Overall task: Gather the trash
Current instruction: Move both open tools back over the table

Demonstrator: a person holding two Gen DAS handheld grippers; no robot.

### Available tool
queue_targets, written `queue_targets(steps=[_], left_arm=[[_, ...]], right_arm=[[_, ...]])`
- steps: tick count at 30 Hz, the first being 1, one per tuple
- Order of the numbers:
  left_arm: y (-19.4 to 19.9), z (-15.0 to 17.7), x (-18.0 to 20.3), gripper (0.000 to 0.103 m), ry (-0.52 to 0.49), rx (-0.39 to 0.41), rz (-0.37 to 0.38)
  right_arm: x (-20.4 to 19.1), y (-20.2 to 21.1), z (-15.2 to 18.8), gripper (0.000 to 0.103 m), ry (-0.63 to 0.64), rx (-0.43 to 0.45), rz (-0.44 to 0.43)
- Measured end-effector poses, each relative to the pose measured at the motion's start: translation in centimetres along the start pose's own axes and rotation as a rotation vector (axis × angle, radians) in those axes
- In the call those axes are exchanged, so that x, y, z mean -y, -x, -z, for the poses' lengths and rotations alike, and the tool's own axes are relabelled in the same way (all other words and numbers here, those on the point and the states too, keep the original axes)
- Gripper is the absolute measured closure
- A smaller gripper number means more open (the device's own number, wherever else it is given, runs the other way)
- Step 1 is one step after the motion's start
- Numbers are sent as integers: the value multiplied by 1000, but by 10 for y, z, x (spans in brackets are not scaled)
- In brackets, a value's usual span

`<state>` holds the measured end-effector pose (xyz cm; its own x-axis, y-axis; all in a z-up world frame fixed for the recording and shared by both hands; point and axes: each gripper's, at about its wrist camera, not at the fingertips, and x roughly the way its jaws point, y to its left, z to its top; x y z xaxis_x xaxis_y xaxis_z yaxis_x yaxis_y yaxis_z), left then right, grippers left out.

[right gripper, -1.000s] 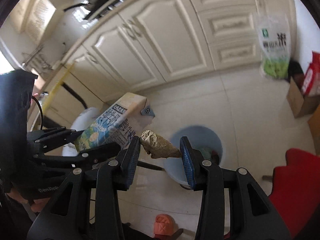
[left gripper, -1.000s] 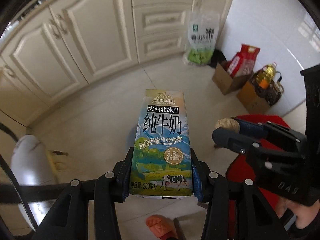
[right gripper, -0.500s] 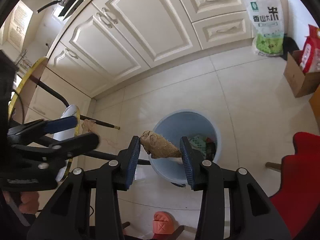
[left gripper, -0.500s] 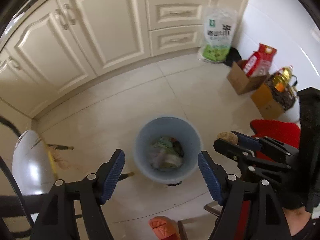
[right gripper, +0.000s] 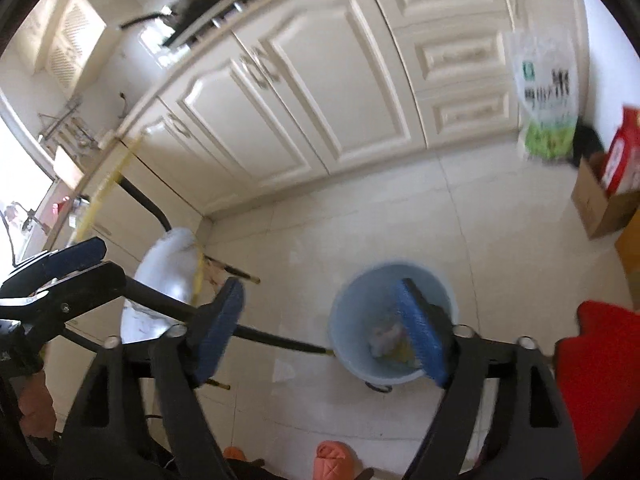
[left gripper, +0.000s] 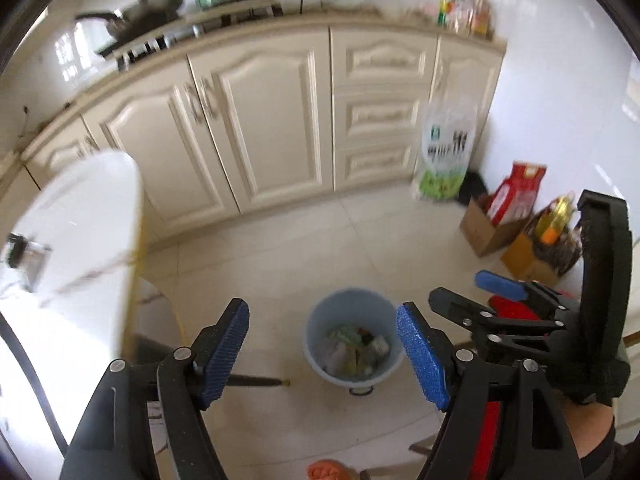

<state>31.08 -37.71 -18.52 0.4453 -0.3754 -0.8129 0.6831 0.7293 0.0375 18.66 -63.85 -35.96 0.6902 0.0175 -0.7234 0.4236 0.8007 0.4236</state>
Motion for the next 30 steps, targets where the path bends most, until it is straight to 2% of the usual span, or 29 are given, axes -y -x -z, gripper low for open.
queue_targets(steps=[4,8,14,17,18,20,23,26,30], left_arm=[[79,28,-9,26,21,116,-15],[159,66,-25,15,35,250,-99],[263,138,-62,4,122,389,-201],[310,180,-74,1,160,465,-272],[327,196,-77,1,172,519,-319],[357,228,-81,1,193,562,-389],[386,273,-79,1,240,611,-479],[405,308,-76,1,288,647,-529],[418,344,-68,1,355,678,-574]], right_arm=[[-49,55,-12,8,66,108,-9],[-108,99,-16,0,159,199,-9],[-202,147,-19,0,269,321,-51],[-250,167,-15,0,327,383,-84],[-270,173,-12,0,349,407,-99],[-301,179,-7,0,388,425,-128],[-353,185,4,0,470,449,-165],[-397,186,16,0,551,469,-171],[-436,180,31,0,638,490,-196]])
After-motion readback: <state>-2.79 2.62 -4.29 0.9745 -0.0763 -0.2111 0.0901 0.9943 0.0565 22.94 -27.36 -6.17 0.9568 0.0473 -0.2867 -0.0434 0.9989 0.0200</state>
